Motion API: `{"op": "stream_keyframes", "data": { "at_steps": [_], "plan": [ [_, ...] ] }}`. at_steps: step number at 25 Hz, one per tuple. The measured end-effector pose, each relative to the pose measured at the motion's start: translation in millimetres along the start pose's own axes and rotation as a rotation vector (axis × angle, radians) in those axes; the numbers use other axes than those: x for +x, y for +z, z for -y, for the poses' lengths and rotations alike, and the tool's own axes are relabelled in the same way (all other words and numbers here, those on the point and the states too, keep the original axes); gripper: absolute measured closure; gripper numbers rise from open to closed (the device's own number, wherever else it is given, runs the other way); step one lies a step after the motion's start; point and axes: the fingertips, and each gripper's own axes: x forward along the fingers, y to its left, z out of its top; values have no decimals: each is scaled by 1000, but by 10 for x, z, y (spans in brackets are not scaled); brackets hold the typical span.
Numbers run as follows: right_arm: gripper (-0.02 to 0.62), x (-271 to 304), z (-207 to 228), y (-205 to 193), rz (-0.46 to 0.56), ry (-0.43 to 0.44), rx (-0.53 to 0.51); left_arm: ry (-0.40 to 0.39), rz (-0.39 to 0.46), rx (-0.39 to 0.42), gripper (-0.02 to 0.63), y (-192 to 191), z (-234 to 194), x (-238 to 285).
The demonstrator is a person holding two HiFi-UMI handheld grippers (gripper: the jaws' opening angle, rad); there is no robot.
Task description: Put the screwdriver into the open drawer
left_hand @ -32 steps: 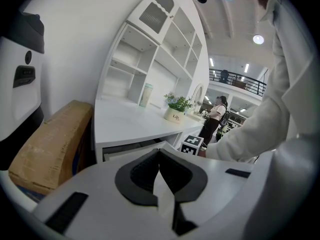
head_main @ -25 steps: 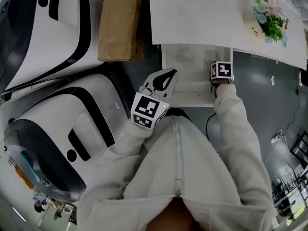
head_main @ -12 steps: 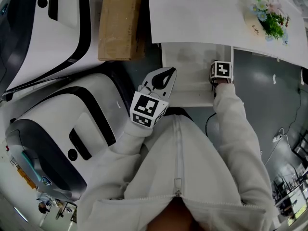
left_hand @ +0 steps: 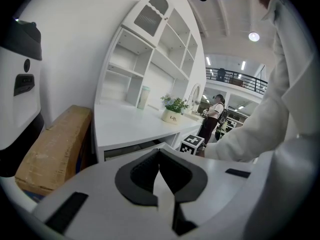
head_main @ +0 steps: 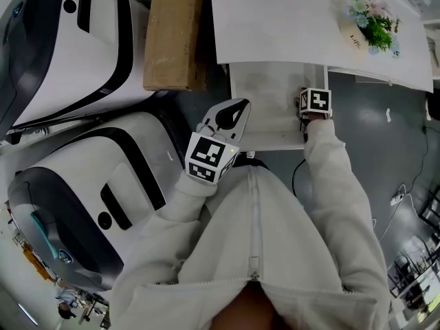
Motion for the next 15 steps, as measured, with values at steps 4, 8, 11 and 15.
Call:
{"op": "stream_keyframes", "data": {
  "at_steps": [4, 8, 11, 15],
  "plan": [
    [311, -187, -104, 85, 59, 58, 10, -4, 17, 13, 589, 61, 62, -67],
    [304, -394, -174, 165, 125, 107, 19, -8, 41, 29, 589, 111, 121, -145],
    [302, -569, -226, 189, 171, 160, 34, -7, 52, 35, 589, 125, 176, -238],
    [302, -837, -297, 169, 241, 215, 41, 0, 63, 36, 589, 104, 241, -389]
  ]
}}
